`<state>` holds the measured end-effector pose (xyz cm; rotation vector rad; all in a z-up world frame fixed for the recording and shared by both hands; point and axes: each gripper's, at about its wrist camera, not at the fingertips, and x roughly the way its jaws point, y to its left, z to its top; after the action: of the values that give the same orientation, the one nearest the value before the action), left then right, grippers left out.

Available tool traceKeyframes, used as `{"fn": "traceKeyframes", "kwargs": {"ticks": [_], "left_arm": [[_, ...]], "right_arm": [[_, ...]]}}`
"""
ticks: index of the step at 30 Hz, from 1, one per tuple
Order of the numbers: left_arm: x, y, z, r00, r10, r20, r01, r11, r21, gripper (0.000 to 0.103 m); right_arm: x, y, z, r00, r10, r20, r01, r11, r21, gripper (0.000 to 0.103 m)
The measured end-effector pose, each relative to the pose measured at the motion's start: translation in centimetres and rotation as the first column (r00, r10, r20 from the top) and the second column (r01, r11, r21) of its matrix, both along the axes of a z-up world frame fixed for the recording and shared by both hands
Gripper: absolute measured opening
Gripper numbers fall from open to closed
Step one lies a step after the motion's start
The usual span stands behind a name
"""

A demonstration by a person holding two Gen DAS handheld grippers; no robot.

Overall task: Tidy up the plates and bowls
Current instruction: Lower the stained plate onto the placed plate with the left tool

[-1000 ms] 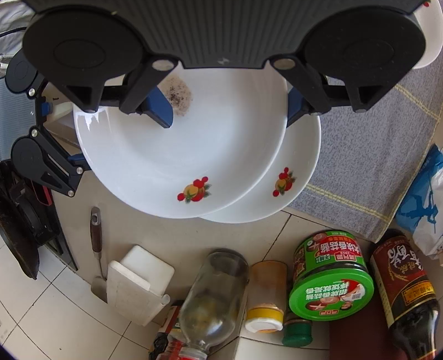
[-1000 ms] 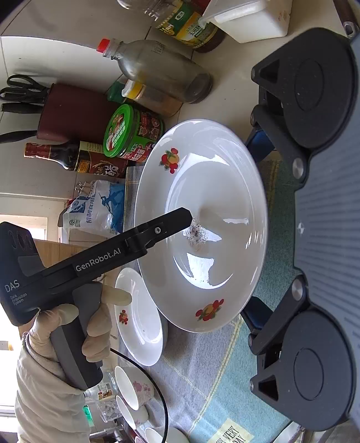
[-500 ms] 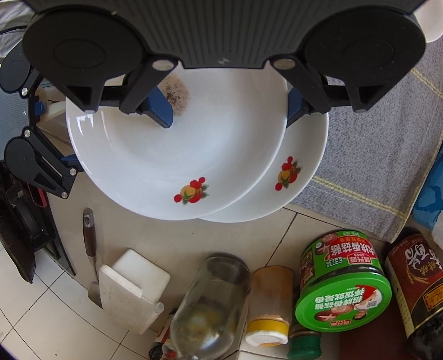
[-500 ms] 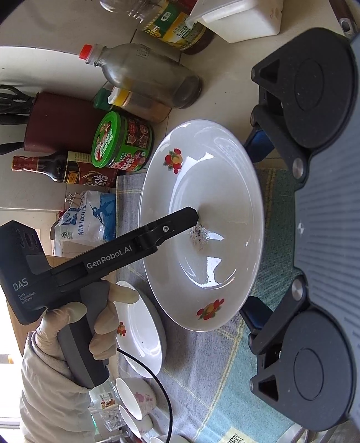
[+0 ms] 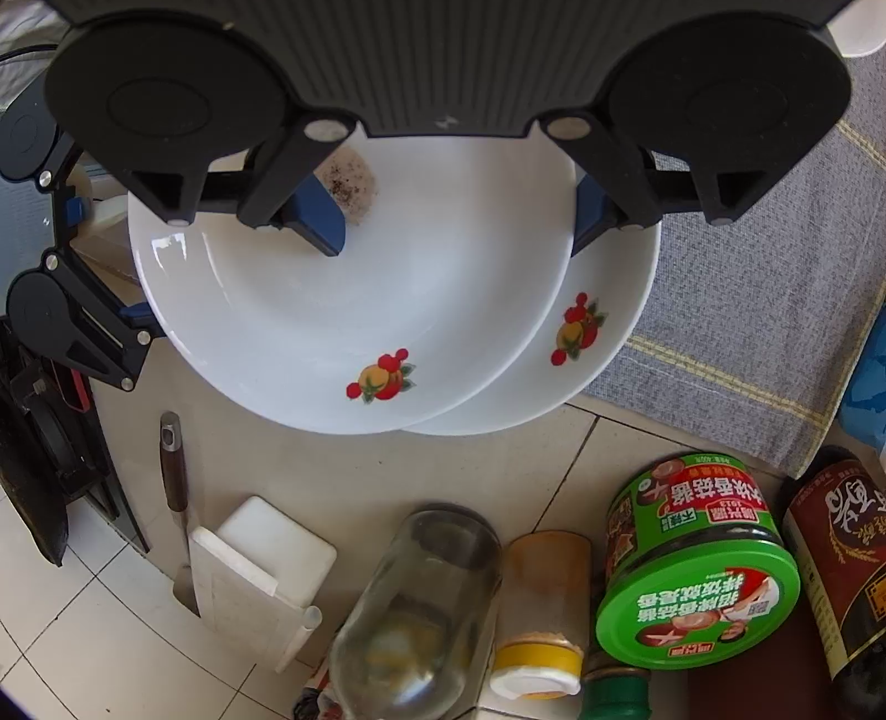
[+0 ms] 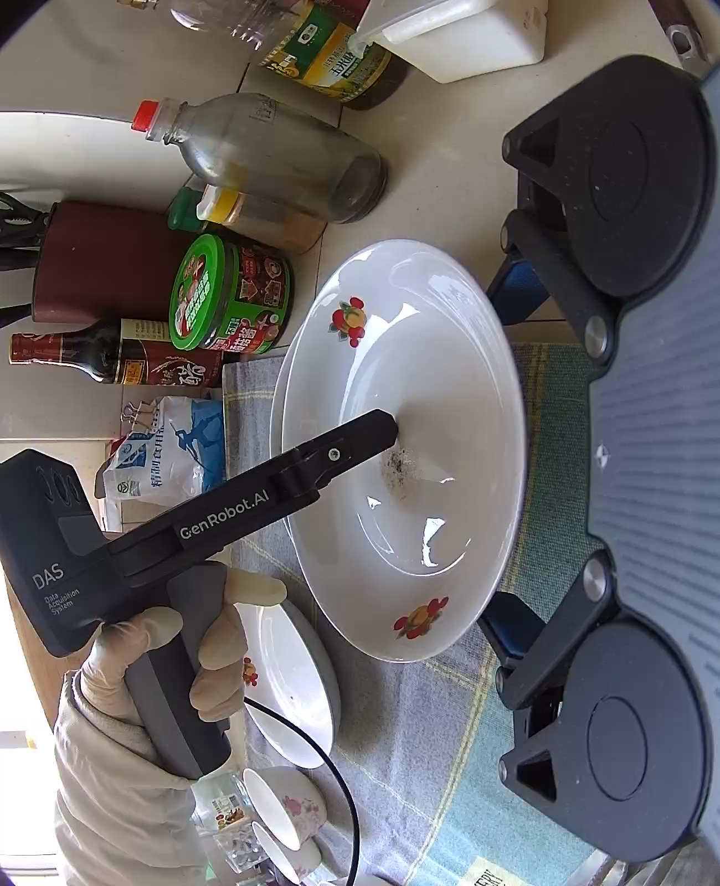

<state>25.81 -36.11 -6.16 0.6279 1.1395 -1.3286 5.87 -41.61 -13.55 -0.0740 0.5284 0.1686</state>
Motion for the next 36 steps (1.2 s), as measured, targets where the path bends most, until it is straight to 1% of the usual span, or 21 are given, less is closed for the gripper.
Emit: {"fn": "traceKeyframes", "kwargs": {"ticks": [7, 14, 24, 36], "left_arm": [[0.1, -0.2, 0.0, 1.0, 0.001, 0.008, -0.001, 1.0, 0.01, 0.083], [-0.2, -0.6, 0.0, 0.999, 0.002, 0.042, -0.003, 1.0, 0.021, 0.085], [-0.2, -1.0, 0.0, 0.998, 0.002, 0.063, -0.004, 0.999, 0.033, 0.087], [0.2, -0.8, 0.5, 0.997, 0.034, 0.076, -0.036, 0.999, 0.035, 0.087]], "right_arm": [[0.0, -0.1, 0.0, 1.0, -0.002, 0.002, 0.002, 1.0, 0.001, 0.103], [-0.2, -0.1, 0.1, 1.0, 0.001, 0.013, -0.001, 1.0, -0.005, 0.103], [-0.4, -0.1, 0.2, 1.0, 0.0, 0.015, 0.0, 1.0, -0.001, 0.103], [-0.3, -0.5, 0.0, 1.0, 0.003, 0.027, -0.003, 1.0, 0.009, 0.103]]}}
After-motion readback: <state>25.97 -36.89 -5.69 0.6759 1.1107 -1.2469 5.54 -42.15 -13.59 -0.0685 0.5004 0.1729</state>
